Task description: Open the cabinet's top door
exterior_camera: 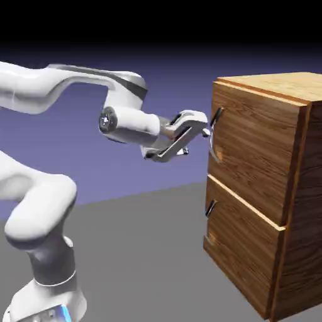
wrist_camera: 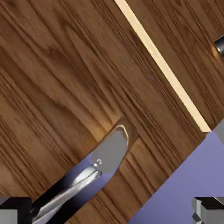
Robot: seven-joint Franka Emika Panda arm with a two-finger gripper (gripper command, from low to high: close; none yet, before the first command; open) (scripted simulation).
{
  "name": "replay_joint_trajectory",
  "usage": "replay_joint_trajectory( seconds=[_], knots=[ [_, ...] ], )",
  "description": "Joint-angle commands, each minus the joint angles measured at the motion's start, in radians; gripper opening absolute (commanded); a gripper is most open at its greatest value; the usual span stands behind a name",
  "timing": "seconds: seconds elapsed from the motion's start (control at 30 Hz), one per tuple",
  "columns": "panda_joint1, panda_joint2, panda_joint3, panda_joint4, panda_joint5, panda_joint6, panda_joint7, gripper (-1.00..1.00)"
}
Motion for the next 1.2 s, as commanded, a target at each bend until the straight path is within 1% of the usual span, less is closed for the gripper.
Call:
replay_joint_trajectory(
  seconds=[0.0,0.57,0.6,0.77,0.8,0.83,1.0,1.17],
  knots=[
    [-0.012,-0.008,0.012,0.001,0.044,-0.004,0.015,0.00],
    [-0.203,-0.149,0.185,0.003,0.775,-0.061,0.269,0.00],
    [-0.203,-0.149,0.185,0.003,0.775,-0.061,0.269,0.00],
    [-0.376,-0.031,0.282,0.126,0.822,-0.123,0.223,0.00],
    [-0.376,-0.031,0.282,0.126,0.822,-0.123,0.223,-1.00],
    [-0.376,-0.031,0.282,0.126,0.822,-0.123,0.223,-1.00],
    [-0.196,0.064,0.101,0.083,0.819,-0.129,0.052,-1.00],
    [-0.047,0.019,-0.068,-0.027,0.628,-0.200,0.123,-1.00]
  ],
)
